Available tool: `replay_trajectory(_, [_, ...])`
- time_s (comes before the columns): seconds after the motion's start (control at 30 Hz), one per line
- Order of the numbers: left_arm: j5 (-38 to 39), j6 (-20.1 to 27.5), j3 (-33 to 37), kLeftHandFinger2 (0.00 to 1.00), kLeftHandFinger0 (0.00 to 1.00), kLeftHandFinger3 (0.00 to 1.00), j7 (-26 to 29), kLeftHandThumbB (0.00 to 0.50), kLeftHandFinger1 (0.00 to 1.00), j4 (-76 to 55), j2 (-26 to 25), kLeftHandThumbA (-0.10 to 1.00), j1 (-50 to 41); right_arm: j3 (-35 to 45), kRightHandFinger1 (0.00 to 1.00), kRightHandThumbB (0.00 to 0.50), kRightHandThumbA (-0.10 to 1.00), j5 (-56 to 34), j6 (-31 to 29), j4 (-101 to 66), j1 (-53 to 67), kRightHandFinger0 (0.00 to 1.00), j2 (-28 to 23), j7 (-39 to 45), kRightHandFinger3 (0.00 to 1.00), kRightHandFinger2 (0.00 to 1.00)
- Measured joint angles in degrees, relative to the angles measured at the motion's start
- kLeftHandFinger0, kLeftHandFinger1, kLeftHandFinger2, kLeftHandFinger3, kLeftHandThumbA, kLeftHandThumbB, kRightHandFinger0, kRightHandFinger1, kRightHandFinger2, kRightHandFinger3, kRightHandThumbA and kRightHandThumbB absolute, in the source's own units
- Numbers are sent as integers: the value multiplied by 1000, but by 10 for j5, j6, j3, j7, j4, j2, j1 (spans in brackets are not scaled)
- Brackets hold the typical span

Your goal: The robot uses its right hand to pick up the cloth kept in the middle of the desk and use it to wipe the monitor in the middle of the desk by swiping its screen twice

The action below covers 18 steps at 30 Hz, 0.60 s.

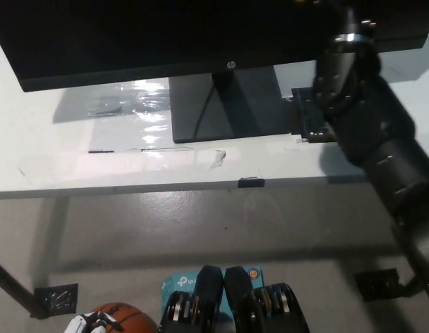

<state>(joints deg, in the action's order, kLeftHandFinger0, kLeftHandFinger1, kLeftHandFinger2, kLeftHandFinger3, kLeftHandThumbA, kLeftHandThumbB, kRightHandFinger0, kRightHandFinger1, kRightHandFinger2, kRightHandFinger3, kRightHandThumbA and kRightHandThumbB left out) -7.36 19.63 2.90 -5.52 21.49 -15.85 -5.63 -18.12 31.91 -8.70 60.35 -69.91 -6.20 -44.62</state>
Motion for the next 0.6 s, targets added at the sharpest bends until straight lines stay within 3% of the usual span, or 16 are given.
replay_trajectory(0.03, [-2,0,2,0,0,64,0,500,0,-1,0,851,0,-6,0,76,-100,1,0,8,-5,0,13,-1,385,0])
replay_trajectory(0.2, [-6,-1,7,0,0,40,0,500,0,-6,0,854,1,-29,0,29,-100,10,-2,39,-21,0,57,-4,356,0])
replay_trajectory(0.3, [-6,-1,8,2,0,44,0,500,0,-6,0,810,2,-39,0,62,-100,12,-4,55,-29,0,81,-5,411,4])
replay_trajectory(0.37, [-6,-1,8,0,0,46,0,500,0,-6,0,800,2,-45,0,70,-100,13,-2,63,-36,0,100,-4,392,0])
replay_trajectory(0.43, [-6,-1,8,0,0,43,0,500,0,-6,0,802,2,-49,0,50,-100,13,-1,65,-43,0,115,-2,308,0])
replay_trajectory(0.47, [-6,-1,9,0,0,42,0,500,0,-7,0,805,2,-51,0,82,-100,14,-1,65,-47,0,123,-2,322,0])
replay_trajectory(0.57, [-6,-2,9,0,0,45,0,500,0,-9,0,822,3,-57,0,94,-100,17,-2,65,-53,0,137,-1,347,0])
replay_trajectory(0.6, [-6,-2,10,0,0,43,0,500,0,-9,0,823,3,-59,0,43,-100,19,-2,65,-53,0,137,0,308,0])
